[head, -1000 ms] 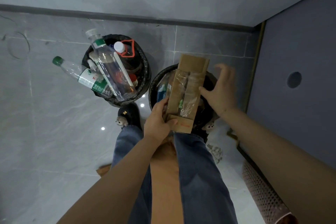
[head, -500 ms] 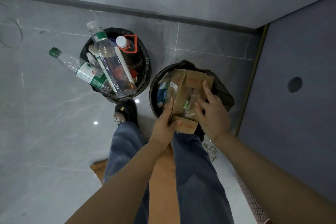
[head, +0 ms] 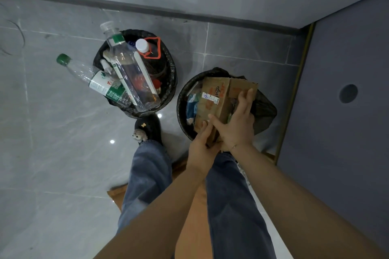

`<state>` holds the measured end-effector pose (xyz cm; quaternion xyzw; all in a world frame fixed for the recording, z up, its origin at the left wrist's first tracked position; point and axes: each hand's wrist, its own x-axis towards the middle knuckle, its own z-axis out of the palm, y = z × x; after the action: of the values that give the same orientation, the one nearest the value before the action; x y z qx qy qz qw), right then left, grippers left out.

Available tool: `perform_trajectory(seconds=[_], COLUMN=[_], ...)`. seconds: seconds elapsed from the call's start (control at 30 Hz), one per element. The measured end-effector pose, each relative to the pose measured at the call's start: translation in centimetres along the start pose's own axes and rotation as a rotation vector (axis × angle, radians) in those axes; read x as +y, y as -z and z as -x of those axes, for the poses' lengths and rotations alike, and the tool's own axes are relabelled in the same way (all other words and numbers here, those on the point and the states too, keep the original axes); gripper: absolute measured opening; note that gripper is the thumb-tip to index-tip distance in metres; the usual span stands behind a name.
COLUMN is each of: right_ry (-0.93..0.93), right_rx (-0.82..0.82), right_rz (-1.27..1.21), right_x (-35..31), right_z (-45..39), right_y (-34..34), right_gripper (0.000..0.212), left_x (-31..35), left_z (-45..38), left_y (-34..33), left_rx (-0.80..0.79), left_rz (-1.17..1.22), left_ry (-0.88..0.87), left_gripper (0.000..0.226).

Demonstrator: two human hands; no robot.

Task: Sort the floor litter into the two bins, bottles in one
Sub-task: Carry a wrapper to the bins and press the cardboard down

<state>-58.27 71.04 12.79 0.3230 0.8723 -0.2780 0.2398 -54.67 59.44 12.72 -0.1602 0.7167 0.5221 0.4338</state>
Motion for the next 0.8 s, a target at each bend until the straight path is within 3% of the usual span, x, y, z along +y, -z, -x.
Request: perform_trajectory(seconds=[0.1,0.3,0.47,0.57,0.67,0.8], right_ry=[-0.043,0.030,0.094,0.172,0.283,0.361], right_rx=[0.044,0.063,0.012,-0.169,-0.436,-0.700], right_rz=[-0.048,-0.129,-0.168,-0.020,0.284,0.586], right_x=[0.0,1.0,1.6,0.9,-0.5,-2.5], right_z=[-0.2,0.3,0.5,-0.1,-0.8,-2.7], right_y=[-0.4,0.4,3.8,7.0,9.5,8.4], right_gripper=[0.093,0.089,0.089,0.090,0.092,0.097], left_x=[-1.3,-1.0,0.5,0.4,0.3,-0.6], left_z=[0.0,-2.0,-6.0,-8.0,-9.0,-8.9], left_y=[3.5,7.9,7.4,7.3,7.7,8.0], left_rx=[-0.154,0.225,0.130,0.115,0.109,0.106], left_rz=[-0.100,-0.341,-0.299,-0.387,-0.382,-0.297], left_ry=[0.024,0.053,0.095,0.186,0.203,0.179], left_gripper=[0.065,0.051,0.078,0.073,0.066,0.054])
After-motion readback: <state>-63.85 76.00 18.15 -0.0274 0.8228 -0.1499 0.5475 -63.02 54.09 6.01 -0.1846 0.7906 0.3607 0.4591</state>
